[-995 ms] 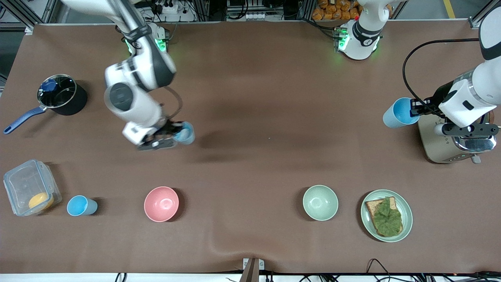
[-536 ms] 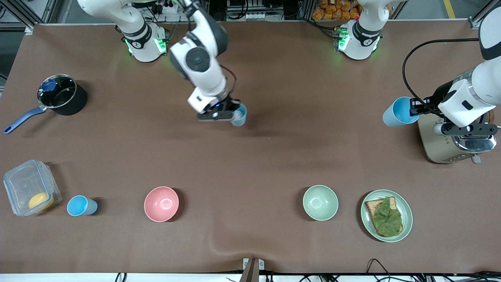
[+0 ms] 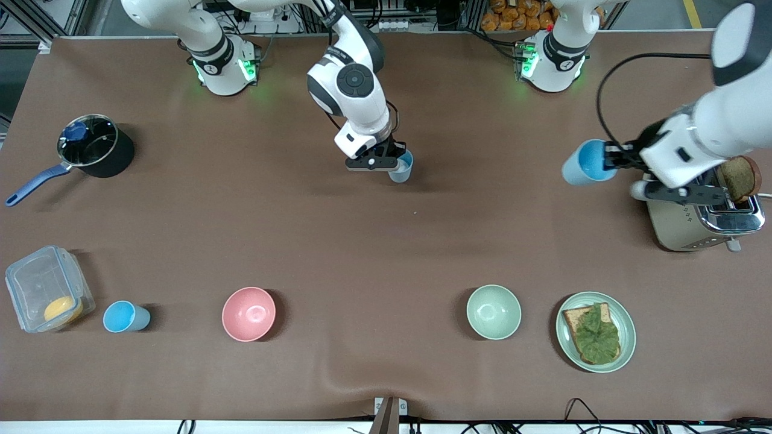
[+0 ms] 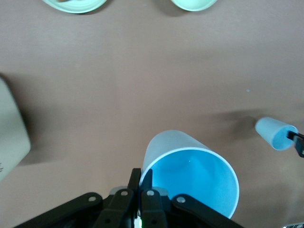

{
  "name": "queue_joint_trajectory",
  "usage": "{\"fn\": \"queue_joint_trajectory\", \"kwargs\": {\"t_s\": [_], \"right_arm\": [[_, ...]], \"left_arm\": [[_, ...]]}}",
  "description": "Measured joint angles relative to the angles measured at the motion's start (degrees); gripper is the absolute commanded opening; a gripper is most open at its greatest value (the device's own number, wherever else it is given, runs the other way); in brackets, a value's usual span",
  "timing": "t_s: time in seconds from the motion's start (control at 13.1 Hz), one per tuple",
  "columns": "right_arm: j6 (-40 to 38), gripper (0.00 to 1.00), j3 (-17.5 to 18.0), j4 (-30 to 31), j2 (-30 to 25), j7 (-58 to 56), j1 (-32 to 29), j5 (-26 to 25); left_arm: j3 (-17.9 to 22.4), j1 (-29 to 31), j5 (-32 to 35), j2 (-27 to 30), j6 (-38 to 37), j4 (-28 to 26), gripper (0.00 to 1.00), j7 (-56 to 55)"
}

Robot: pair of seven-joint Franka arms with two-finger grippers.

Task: Stack blue cups with both arms
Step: 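Release the cup with the right gripper while the left gripper brings its cup, then lower the left gripper's cup into the center cup while the right gripper withdraws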

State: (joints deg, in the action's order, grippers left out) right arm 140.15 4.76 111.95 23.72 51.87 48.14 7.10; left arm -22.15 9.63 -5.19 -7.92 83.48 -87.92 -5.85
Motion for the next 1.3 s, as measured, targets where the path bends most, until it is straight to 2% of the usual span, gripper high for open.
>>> {"fn": "queue_joint_trajectory", "kwargs": {"t_s": [0.15,0.31,0.38,0.46,0.54,0.69,0.77,1.07,1.3], "right_arm": [[0.4,0.14,-0.1,-0.1,0.9,1.1,0.1,0.0],[0.6,0.15,-0.4,-0.2,1.2,1.4,0.1,0.0],[0.6,0.19,-0.5,-0.2,1.3,1.4,0.1,0.0],[0.6,0.32,-0.6,-0.3,1.3,1.5,0.1,0.0],[0.5,0.55,-0.8,-0.3,1.3,1.5,0.1,0.1],[-0.6,0.92,-1.2,-1.4,1.2,1.4,-0.6,0.1],[-3.3,1.00,-1.5,-2.7,0.9,1.1,-1.5,0.1],[-24.2,1.00,-1.9,-12.5,-2.8,-4.4,-8.3,0.1],[-34.6,1.00,-2.2,-17.4,-6.2,-15.2,-16.9,0.1]], "left_arm": [[-2.7,-0.5,0.0,-0.1,0.4,0.0,0.00,-0.9],[-3.4,-0.8,-0.3,-0.4,1.0,0.0,0.00,-1.0],[-3.6,-0.9,-1.0,-0.6,1.1,0.0,0.00,-1.1],[-3.8,-1.4,-1.6,-0.9,1.2,0.0,0.00,-1.5],[-3.9,-2.3,-2.0,-1.2,1.3,0.0,0.00,-2.8],[-4.1,-4.7,-2.5,-1.9,2.8,0.0,0.00,-6.9],[-4.2,-6.3,-2.6,-2.3,3.9,0.0,0.00,-9.5],[-4.5,-15.3,-2.6,-4.8,9.7,-0.1,0.00,-22.9],[-4.5,-20.2,-2.6,-7.3,13.1,-0.7,0.00,-27.7]]}}
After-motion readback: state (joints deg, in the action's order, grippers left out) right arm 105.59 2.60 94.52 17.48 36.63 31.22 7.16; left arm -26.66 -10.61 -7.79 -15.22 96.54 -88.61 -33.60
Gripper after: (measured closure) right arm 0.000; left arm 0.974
